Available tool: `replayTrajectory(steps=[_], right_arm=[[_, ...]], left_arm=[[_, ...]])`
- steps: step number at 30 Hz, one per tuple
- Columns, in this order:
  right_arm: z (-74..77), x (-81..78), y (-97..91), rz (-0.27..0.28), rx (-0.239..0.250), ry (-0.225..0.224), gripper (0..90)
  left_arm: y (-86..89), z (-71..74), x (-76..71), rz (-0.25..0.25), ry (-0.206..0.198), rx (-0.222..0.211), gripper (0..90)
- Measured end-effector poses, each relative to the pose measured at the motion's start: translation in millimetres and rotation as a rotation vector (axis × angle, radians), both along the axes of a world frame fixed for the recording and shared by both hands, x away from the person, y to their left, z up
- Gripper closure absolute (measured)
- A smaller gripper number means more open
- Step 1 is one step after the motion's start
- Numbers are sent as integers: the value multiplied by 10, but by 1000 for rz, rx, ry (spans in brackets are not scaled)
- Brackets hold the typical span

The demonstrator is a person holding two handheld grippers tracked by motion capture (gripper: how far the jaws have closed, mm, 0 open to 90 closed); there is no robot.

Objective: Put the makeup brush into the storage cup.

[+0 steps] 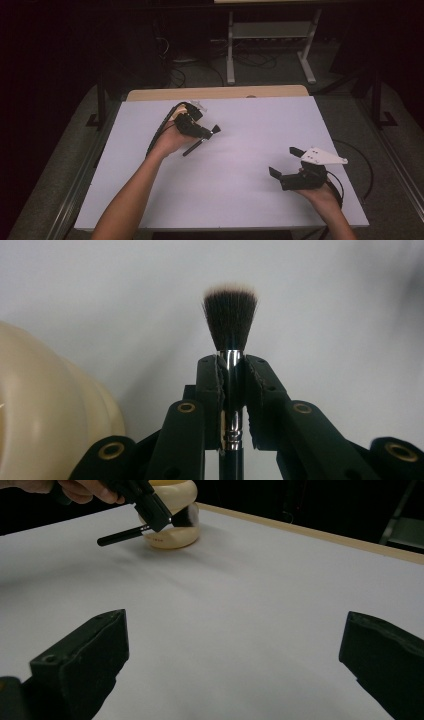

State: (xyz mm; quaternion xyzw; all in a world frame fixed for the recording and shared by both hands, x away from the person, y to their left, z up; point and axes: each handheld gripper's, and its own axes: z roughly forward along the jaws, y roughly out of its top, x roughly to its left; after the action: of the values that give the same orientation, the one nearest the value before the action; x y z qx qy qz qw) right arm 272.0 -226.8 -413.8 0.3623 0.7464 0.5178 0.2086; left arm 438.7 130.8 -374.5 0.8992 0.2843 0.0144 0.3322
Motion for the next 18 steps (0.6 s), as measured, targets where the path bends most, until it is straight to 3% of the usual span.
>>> replayTrajectory(steps=[3, 11, 18], right_arm=[[1, -2, -2, -2, 3, 2, 0], [-3, 1, -1, -2, 1, 3, 0], [-4, 0, 4, -3, -1, 2, 0]], left_arm=[[22, 17, -13, 4, -9, -23, 782], [123, 83, -78, 26, -37, -134, 781], [226, 136, -132, 37, -72, -181, 781]])
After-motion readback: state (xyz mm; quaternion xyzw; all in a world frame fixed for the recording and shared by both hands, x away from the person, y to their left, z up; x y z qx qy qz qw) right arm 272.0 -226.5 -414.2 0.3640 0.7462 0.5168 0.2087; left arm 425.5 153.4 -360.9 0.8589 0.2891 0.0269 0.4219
